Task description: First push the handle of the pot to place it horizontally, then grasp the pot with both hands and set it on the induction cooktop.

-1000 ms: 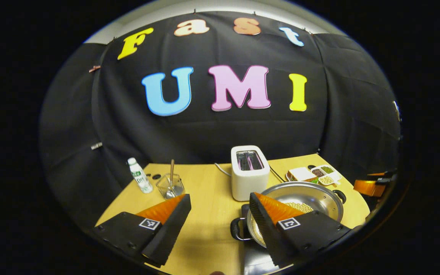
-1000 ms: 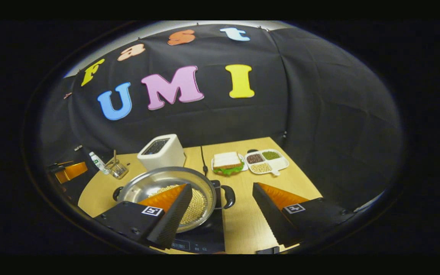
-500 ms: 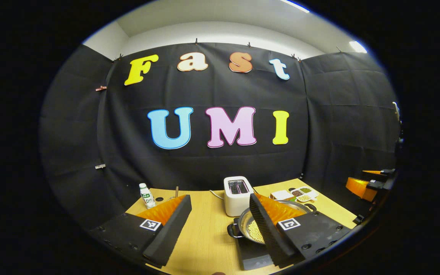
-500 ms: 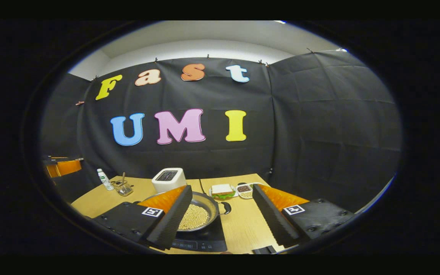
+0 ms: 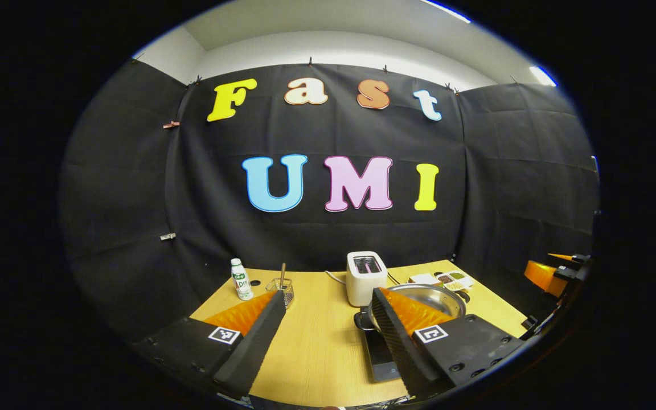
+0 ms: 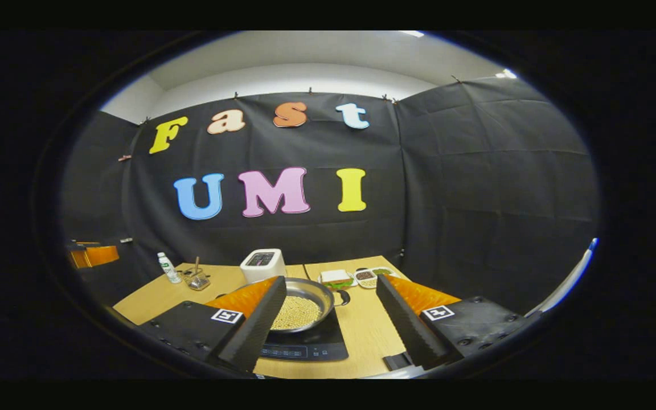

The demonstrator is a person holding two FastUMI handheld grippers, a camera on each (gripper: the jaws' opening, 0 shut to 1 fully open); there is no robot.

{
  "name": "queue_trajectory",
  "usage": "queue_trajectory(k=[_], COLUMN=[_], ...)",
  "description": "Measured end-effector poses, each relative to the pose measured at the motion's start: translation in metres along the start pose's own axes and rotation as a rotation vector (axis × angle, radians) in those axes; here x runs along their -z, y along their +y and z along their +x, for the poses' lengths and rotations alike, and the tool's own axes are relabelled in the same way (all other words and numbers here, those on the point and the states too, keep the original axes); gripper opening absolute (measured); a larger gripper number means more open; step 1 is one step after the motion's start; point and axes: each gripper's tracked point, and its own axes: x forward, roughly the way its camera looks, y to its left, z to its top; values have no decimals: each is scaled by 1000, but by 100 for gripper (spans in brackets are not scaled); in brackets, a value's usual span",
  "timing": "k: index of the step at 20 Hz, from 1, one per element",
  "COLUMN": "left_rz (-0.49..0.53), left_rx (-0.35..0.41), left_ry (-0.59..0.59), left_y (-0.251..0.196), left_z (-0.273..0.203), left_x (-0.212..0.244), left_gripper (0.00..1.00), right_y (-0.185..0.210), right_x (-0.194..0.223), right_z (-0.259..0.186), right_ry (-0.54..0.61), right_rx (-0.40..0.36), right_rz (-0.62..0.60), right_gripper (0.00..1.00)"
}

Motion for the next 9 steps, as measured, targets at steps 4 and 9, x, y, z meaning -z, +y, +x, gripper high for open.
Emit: queue_trajectory(k=[4,9], left_rz=[-61,-33], left_rx=[-17,-20], left_ry=[13,5], left_y=[2,7], left_z=[-2,-7], left_x=[8,12], left_gripper=[95,96], right_y=[6,8], right_x=[-8,-14], right_z=[8,13], right_ry=[0,-2], right_rx=[-3,-8], right_rz=[15,40], right_gripper=[99,98])
